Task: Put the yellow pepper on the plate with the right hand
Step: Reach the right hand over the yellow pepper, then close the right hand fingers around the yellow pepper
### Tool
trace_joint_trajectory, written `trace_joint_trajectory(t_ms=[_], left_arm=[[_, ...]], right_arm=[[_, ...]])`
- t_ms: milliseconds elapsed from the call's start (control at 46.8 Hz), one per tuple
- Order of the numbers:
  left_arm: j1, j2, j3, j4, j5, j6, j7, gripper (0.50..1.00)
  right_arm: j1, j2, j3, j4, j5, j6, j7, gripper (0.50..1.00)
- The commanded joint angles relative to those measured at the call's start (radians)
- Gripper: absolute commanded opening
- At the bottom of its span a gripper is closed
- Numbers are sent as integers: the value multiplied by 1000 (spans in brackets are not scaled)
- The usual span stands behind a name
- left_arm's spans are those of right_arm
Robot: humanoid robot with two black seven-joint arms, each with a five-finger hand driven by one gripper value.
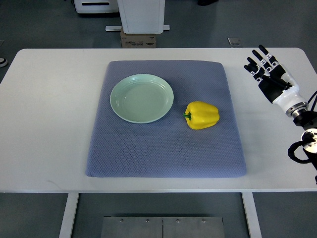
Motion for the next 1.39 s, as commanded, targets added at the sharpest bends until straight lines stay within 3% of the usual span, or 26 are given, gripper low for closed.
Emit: trace_joint_trajectory(t_ms=[0,428,556,706,1091,1369], left_arm=[[0,0,0,0,0,0,0,1000],[0,0,0,0,0,0,0,1000],[0,0,0,0,0,0,0,1000],[0,0,0,0,0,0,0,1000],[0,0,0,0,0,0,0,1000],[0,0,0,0,1,0,0,1000]], right_arm=[[3,-16,-21,23,-30,0,0,998],[41,-100,-163,159,-341,-2,28,970],[99,-128,-262,159,-401,-3,57,970],[201,-158,-401,159,-412,-11,62,935],[382,-157,-679,159,-507,-26,62,935],[455,-149,-834,152,-527,-149,65,947]])
